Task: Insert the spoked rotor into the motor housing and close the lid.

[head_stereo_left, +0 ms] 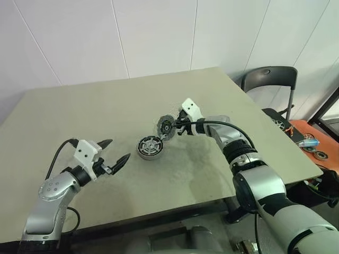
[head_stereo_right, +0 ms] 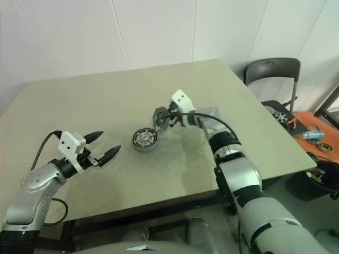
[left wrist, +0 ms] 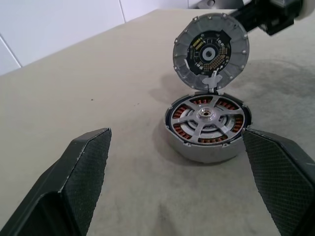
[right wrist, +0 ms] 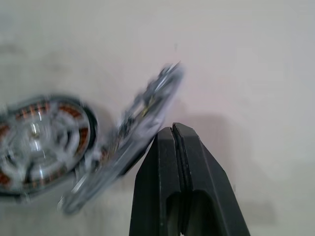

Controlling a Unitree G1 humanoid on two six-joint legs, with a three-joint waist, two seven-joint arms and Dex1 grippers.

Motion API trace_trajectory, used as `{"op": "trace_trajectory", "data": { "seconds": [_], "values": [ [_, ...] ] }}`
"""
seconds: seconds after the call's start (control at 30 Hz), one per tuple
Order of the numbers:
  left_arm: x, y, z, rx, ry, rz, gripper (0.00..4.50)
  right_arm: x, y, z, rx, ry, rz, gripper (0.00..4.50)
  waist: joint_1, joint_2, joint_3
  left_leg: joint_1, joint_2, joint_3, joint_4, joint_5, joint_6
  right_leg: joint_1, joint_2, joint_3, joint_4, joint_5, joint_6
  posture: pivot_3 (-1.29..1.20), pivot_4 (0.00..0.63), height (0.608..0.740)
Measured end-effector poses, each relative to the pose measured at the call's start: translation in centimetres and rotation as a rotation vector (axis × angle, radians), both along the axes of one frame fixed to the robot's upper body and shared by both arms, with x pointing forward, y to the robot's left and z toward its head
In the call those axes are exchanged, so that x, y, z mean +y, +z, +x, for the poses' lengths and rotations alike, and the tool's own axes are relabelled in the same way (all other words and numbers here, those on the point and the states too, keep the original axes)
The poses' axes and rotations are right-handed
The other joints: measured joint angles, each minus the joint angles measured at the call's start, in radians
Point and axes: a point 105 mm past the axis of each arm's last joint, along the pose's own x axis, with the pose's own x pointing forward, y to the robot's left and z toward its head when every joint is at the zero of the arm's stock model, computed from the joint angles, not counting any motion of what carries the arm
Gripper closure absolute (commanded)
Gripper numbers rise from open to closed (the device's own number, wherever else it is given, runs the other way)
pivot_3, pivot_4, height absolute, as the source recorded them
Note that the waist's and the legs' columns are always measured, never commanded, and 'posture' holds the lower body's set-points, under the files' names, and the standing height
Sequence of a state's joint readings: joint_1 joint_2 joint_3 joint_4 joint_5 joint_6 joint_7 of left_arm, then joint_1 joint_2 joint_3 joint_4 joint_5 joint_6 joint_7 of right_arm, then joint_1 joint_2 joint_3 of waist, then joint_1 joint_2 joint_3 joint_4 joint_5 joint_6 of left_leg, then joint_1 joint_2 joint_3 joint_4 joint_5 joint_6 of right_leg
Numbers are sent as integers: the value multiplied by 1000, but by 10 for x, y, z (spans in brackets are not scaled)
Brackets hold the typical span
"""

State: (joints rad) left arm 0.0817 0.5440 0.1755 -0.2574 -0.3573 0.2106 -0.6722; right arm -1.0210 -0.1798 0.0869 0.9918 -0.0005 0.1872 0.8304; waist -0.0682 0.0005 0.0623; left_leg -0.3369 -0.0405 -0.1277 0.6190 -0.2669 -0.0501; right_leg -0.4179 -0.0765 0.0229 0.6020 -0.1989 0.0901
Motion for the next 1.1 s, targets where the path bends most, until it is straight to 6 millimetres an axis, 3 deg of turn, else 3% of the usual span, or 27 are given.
{"op": "trace_trajectory", "data": {
  "seconds": [0.17, 0.33, 0.43, 0.57, 0.77, 0.87, 1.1],
  "values": [
    [-1, 0, 0, 0, -1, 0, 0, 11, 8, -8, 34, 59, 64, 4493, -2, 0, 0, 0, 0, 0, 0, 0, 0, 0, 0, 0, 1, 0, 0, 0, 0, 740],
    [-1, 1, 1, -4, -3, -1, 0, 39, -29, -44, 158, 179, 65, 4493, -3, -1, -1, 1, 1, 0, 1, 0, 0, -1, 1, 0, 3, 0, 0, 0, 0, 740],
    [-1, 1, 1, -4, -3, -1, 0, 57, -36, -59, 192, 227, 72, 4493, -1, -1, -1, 0, 0, 0, 6, 0, 0, -2, 1, 0, 9, 0, 0, 0, 0, 740],
    [-1, 1, 1, -4, -2, -1, 0, 66, -29, -53, 114, 172, 71, 4493, 0, -1, -1, 0, 0, -2, 12, 0, 0, 0, 2, 0, 12, -2, -3, 0, 0, 740],
    [-1, 1, 1, -4, 0, -1, 0, 62, -34, -47, 101, 105, 60, 4493, -2, -1, 0, 3, 1, -2, 13, 0, 0, 4, 2, 0, 11, -2, -4, 0, 0, 740],
    [-1, 1, 1, -4, 1, -1, 0, 62, -36, -47, 114, 104, 59, 3937, -2, 0, 0, 2, 1, -2, 11, 0, 0, 3, 2, 0, 11, -2, -4, 0, 0, 740],
    [-1, 1, 2, -6, 5, -5, 0, 68, -34, -47, 178, 68, 153, 1550, -2, 0, 0, 0, 1, -3, 12, 0, 0, 1, 4, 0, 12, -2, -4, 0, 0, 740]
  ]
}}
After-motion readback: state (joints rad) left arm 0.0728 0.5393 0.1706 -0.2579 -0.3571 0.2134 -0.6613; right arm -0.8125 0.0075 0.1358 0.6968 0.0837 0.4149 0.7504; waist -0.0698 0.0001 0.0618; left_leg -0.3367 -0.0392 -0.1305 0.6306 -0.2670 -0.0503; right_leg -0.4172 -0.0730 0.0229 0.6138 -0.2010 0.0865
